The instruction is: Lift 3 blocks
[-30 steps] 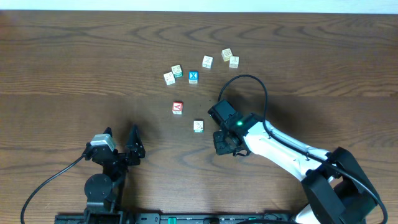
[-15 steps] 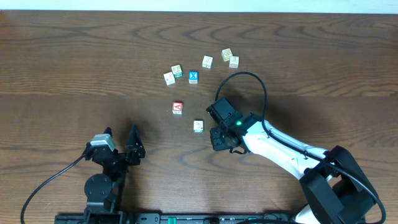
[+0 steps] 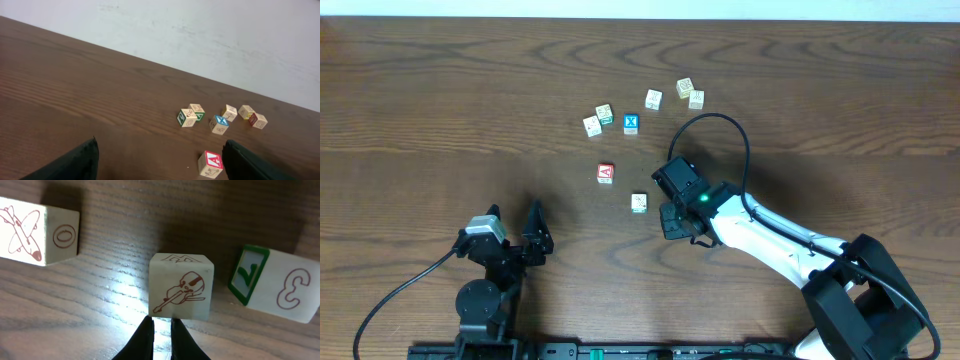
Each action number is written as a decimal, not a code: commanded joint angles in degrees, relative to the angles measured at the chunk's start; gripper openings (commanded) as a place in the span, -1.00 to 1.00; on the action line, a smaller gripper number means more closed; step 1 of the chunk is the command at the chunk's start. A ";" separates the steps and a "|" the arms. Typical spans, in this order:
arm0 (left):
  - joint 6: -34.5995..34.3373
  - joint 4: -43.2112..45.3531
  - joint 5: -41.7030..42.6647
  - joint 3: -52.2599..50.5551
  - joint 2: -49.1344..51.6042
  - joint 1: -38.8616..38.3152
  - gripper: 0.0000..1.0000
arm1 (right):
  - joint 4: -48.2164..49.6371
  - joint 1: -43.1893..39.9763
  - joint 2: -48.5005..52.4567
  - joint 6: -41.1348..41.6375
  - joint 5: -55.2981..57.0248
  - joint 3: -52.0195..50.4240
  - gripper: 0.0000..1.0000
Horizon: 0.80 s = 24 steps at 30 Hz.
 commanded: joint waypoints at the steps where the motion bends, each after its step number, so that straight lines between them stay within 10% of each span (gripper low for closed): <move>1: 0.11 -2.19 -1.79 -0.94 -0.02 0.22 0.59 | 0.76 0.13 0.55 -0.59 1.18 -0.07 -0.78; 24: 0.11 -2.16 -1.79 -0.94 8.81 0.22 0.59 | 5.01 3.08 0.59 -1.68 -3.32 -0.07 -0.79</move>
